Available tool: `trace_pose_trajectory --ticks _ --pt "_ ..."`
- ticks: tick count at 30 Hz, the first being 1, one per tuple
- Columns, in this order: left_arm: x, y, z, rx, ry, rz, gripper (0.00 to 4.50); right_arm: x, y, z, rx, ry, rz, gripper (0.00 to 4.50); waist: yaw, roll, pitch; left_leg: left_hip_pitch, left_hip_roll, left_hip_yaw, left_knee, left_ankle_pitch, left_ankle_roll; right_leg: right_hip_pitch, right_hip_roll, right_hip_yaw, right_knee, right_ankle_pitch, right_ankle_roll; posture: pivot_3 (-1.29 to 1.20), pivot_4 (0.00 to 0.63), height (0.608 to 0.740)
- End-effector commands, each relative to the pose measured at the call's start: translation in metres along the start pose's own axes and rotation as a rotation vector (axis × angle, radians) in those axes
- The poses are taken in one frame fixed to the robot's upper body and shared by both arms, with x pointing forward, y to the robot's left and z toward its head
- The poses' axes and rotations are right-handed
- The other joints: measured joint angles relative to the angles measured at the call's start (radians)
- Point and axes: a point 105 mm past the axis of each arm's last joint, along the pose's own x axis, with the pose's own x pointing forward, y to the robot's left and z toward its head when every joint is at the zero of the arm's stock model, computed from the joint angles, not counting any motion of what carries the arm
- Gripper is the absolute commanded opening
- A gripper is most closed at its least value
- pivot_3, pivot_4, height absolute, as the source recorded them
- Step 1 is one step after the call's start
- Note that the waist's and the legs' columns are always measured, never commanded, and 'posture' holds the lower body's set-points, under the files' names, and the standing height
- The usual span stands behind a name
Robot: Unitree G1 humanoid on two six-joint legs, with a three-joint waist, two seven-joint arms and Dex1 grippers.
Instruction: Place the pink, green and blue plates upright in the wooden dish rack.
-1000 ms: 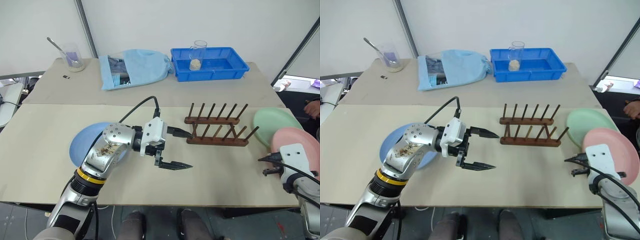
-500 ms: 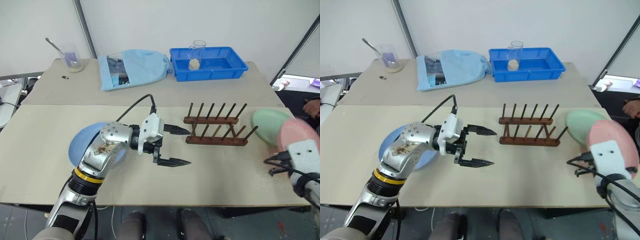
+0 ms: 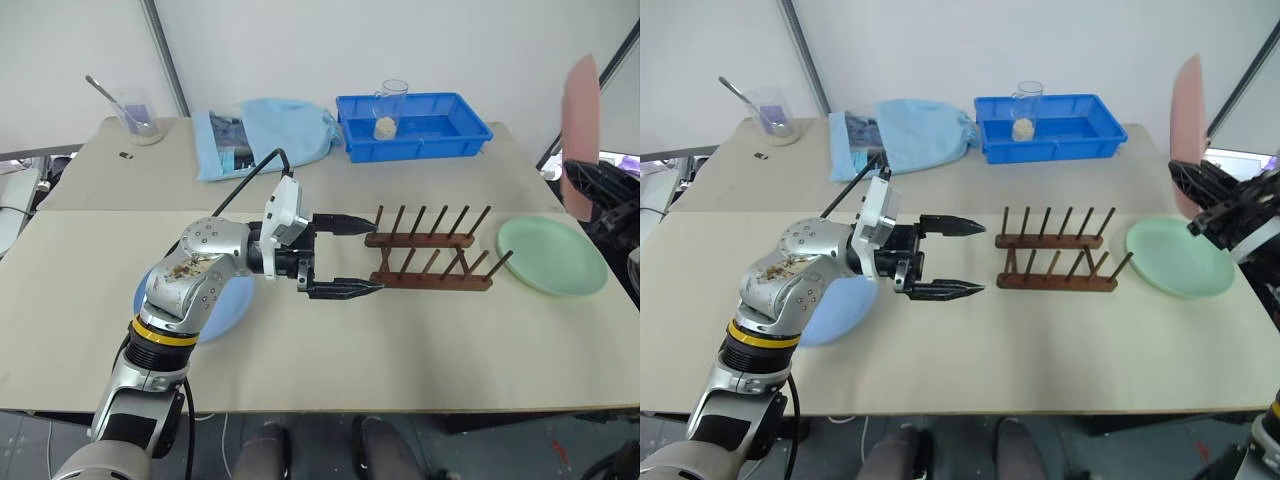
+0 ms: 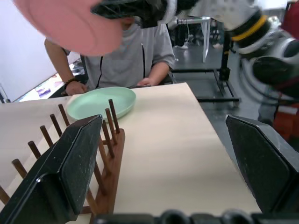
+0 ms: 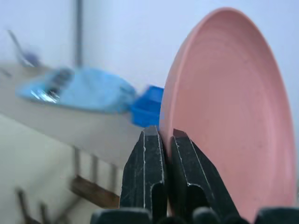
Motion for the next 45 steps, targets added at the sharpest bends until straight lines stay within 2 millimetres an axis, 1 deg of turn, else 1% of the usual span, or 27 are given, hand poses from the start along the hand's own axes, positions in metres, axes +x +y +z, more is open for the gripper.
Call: trace_pose_trajectory --ticks 1,7,9,10,12,15,17,21,24,30,33,37,42,45 --pt "-0.002 -0.005 0.022 0.042 -0.022 -0.008 4.5 -0.003 0.003 0.017 0.226 -0.085 0.113 0.05 0.005 0.0 0.0 -0.001 0.0 0.0 -0.001 0.0 0.001 -0.001 0.0 0.0 0.0 0.0 0.001 0.0 0.15 0.74" --pt "-0.007 -0.005 0.026 0.03 -0.003 0.005 4.5 -0.006 0.013 0.018 0.375 -0.105 0.182 0.05 0.009 0.0 0.0 -0.004 -0.002 -0.001 0.0 -0.004 0.007 -0.001 -0.001 0.001 -0.001 0.002 0.003 0.0 0.15 0.74" --pt "-0.006 -0.004 0.025 0.027 0.006 0.0 4.5 -0.008 0.013 0.011 0.41 -0.086 0.184 0.05 0.009 0.0 0.0 -0.004 -0.002 -0.001 0.0 -0.005 0.008 -0.001 -0.001 0.001 -0.001 0.001 0.004 0.0 0.15 0.74" --pt "-0.006 -0.005 0.025 0.026 0.01 -0.005 4.5 -0.009 0.012 0.008 0.423 -0.075 0.182 0.05 0.01 0.0 0.0 -0.004 -0.002 -0.001 0.0 -0.005 0.008 -0.001 -0.001 0.001 -0.001 -0.001 0.008 0.0 0.15 0.74" --pt "-0.006 -0.004 0.025 0.025 0.013 -0.01 4.5 -0.013 0.011 0.0 0.444 -0.045 0.176 0.05 0.01 0.0 0.0 -0.004 -0.002 -0.001 0.001 -0.005 0.008 -0.001 -0.001 0.001 -0.001 -0.002 0.007 0.0 0.15 0.74" --pt "-0.006 -0.004 0.025 0.024 0.015 -0.016 4.5 -0.017 0.006 -0.008 0.457 -0.013 0.163 0.05 0.01 0.0 0.0 -0.004 -0.003 -0.001 0.001 -0.005 0.008 -0.001 -0.001 0.002 0.0 -0.002 0.006 0.0 0.15 0.74" --pt "-0.006 -0.004 0.024 0.025 0.018 -0.019 4.5 -0.018 0.003 -0.009 0.457 -0.006 0.158 0.05 0.008 0.0 0.0 -0.004 -0.003 0.0 0.001 -0.005 0.008 -0.001 -0.001 0.004 0.0 -0.003 0.005 0.0 0.15 0.74" --pt "-0.005 -0.005 0.023 0.025 0.02 -0.026 4.5 -0.017 -0.001 -0.016 0.466 0.016 0.156 0.05 -0.001 0.0 0.0 -0.002 -0.003 0.003 0.002 -0.005 0.008 -0.001 0.002 0.01 0.0 -0.003 0.005 0.0 0.15 0.74" --pt "-0.005 -0.006 0.022 0.024 0.021 -0.031 4.5 -0.016 -0.005 -0.022 0.48 0.036 0.154 0.05 -0.001 0.0 0.0 -0.002 -0.002 0.003 0.001 -0.005 0.008 -0.001 0.007 0.017 0.0 -0.003 0.005 0.0 0.15 0.74" --pt "-0.004 -0.006 0.022 0.016 0.014 -0.041 4.5 -0.01 -0.009 -0.03 0.5 0.078 0.176 0.05 -0.001 0.0 0.0 -0.001 -0.001 0.002 0.002 -0.004 0.008 0.0 0.013 0.024 0.0 -0.003 0.005 0.0 0.15 0.74" --pt "-0.003 -0.008 0.022 0.011 0.006 -0.052 4.5 -0.007 -0.01 -0.029 0.503 0.085 0.2 0.05 -0.002 0.0 0.0 0.0 -0.001 0.003 0.002 -0.004 0.008 0.001 0.014 0.026 0.0 -0.003 0.004 0.0 0.15 0.74" --pt "-0.005 -0.008 0.02 0.012 0.013 -0.052 4.5 -0.007 -0.002 -0.02 0.505 0.1 0.256 0.05 -0.004 0.0 0.0 0.002 -0.001 0.005 0.002 -0.004 0.008 0.0 0.014 0.03 0.0 -0.003 0.005 0.0 0.15 0.74" --pt "-0.006 -0.008 0.019 0.009 0.014 -0.049 4.5 -0.012 0.001 -0.026 0.508 0.146 0.267 0.05 -0.003 0.0 0.0 0.001 -0.001 0.006 0.002 -0.004 0.008 0.0 0.015 0.032 0.0 -0.003 0.005 0.0 0.15 0.74" --pt "-0.005 -0.009 0.019 0.006 0.016 -0.062 4.5 -0.01 0.002 -0.027 0.505 0.164 0.289 0.05 -0.003 0.0 0.0 0.001 -0.001 0.006 0.002 -0.004 0.008 0.0 0.015 0.032 0.0 -0.003 0.005 0.0 0.15 0.74"
